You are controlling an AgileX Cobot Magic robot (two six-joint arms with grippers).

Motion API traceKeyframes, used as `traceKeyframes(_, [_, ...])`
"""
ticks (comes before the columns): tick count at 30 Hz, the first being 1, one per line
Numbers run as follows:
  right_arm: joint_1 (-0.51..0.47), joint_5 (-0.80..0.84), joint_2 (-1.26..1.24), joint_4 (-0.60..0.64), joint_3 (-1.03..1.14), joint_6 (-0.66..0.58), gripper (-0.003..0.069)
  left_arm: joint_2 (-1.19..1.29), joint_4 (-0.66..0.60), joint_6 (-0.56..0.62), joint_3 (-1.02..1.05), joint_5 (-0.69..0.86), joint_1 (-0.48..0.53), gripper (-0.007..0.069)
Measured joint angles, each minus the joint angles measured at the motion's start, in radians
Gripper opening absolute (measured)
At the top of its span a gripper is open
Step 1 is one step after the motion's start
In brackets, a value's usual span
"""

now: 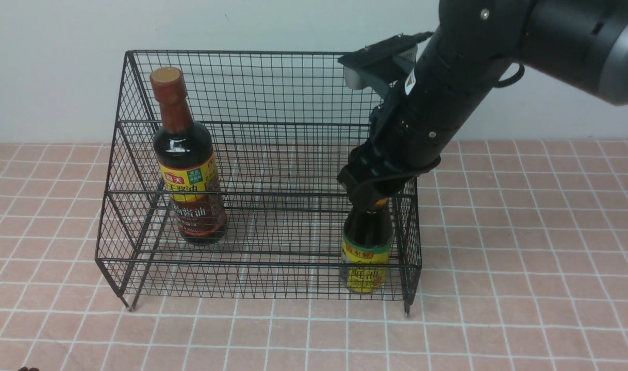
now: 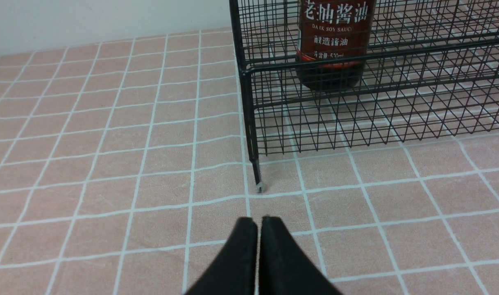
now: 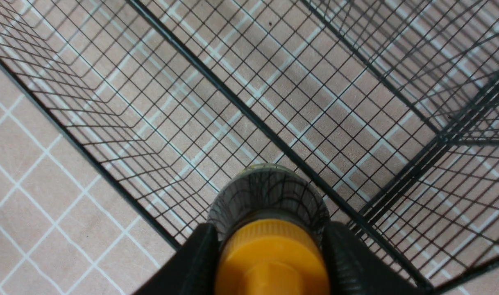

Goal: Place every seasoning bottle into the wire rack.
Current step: Use the right arm to put the condiment bottle back on the shelf

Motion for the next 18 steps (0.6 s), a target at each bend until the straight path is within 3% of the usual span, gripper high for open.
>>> traceKeyframes(12, [0.000,-0.017,0.010,0.005,-0.004,0.019,0.0322,0.000,0.000,0.000,0.000,0.000,0.000,-0.0007])
traceKeyframes(18, [0.000,-0.014,-0.023,-0.020,-0.047,0.080,0.0459,0.000,0.000,0.000,0.000,0.000,0.000,-0.0007])
